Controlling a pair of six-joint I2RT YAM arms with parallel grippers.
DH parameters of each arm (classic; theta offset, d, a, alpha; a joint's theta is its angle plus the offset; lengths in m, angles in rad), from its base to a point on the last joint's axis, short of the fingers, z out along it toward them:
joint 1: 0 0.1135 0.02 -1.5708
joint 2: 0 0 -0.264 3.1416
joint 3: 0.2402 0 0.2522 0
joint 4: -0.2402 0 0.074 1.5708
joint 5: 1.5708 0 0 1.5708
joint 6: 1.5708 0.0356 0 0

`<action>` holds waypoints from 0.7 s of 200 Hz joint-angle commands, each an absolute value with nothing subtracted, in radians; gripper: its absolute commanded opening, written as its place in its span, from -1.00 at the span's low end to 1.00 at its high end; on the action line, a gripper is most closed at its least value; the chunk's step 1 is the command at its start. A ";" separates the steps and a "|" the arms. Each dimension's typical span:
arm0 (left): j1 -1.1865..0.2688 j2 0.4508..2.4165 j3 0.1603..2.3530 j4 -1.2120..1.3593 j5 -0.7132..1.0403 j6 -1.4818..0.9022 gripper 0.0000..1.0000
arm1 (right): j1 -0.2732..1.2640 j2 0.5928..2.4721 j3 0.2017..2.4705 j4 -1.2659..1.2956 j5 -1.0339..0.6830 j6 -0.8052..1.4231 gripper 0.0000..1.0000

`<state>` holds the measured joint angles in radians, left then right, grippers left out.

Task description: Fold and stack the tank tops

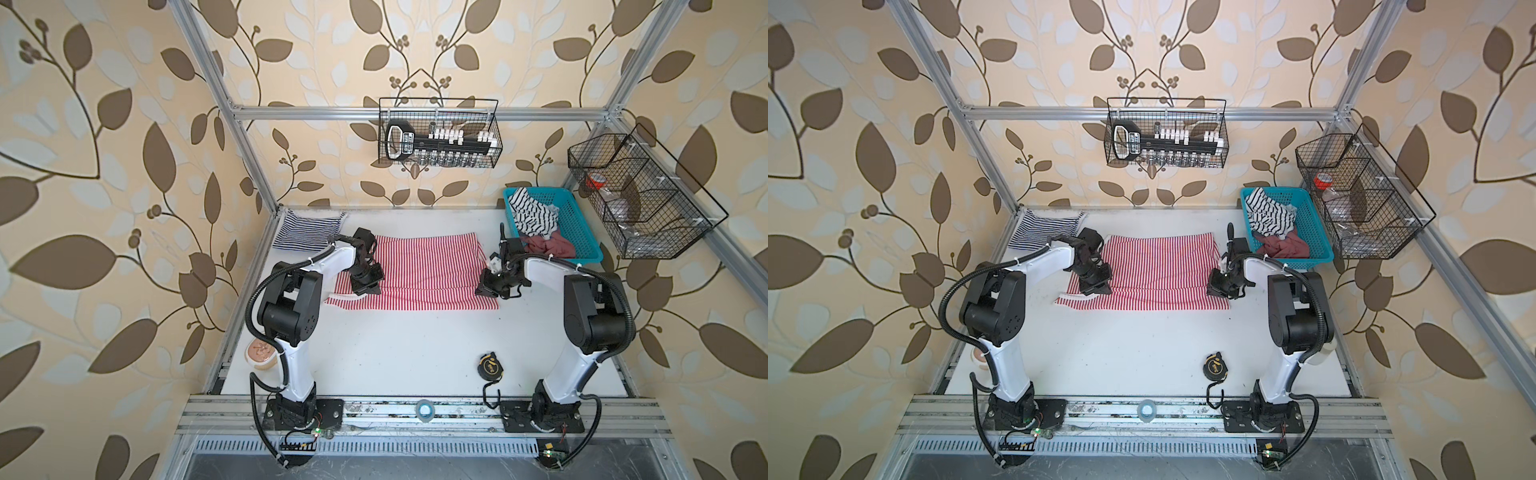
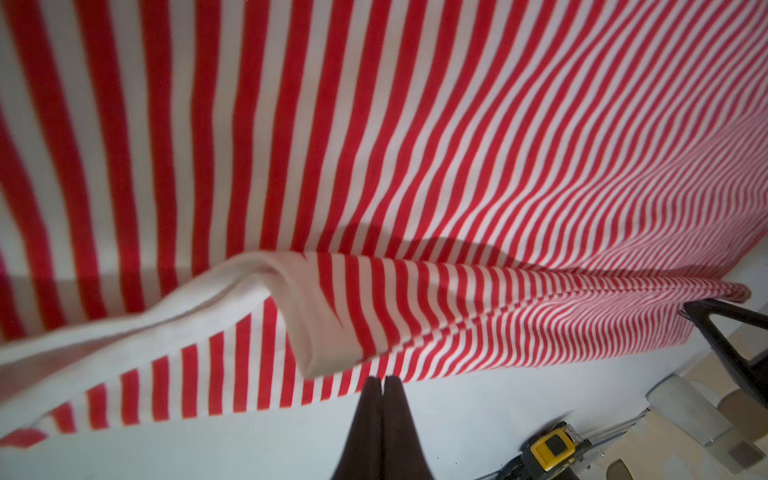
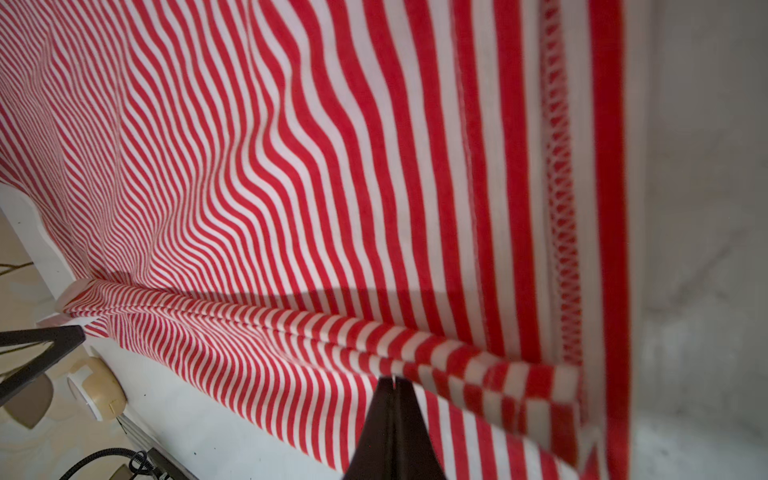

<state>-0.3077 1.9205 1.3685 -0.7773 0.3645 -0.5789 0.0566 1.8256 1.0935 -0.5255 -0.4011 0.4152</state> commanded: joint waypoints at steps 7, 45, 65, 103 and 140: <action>-0.307 2.003 1.460 -0.773 0.386 -0.557 -1.00 | 0.057 1.860 1.137 -0.515 -0.414 0.410 -0.98; -0.283 2.095 1.546 -0.776 0.379 -0.564 -1.00 | 0.035 1.887 1.161 -0.518 -0.411 0.407 -0.98; -0.263 2.112 1.569 -0.773 0.371 -0.571 -1.00 | 0.022 1.894 1.175 -0.524 -0.410 0.404 -0.98; -0.236 2.114 1.598 -0.784 0.367 -0.575 -1.00 | 0.012 1.889 1.189 -0.534 -0.407 0.402 -0.99; -0.240 2.043 1.550 -0.765 0.384 -0.586 -1.00 | 0.046 1.833 1.156 -0.530 -0.400 0.404 -0.99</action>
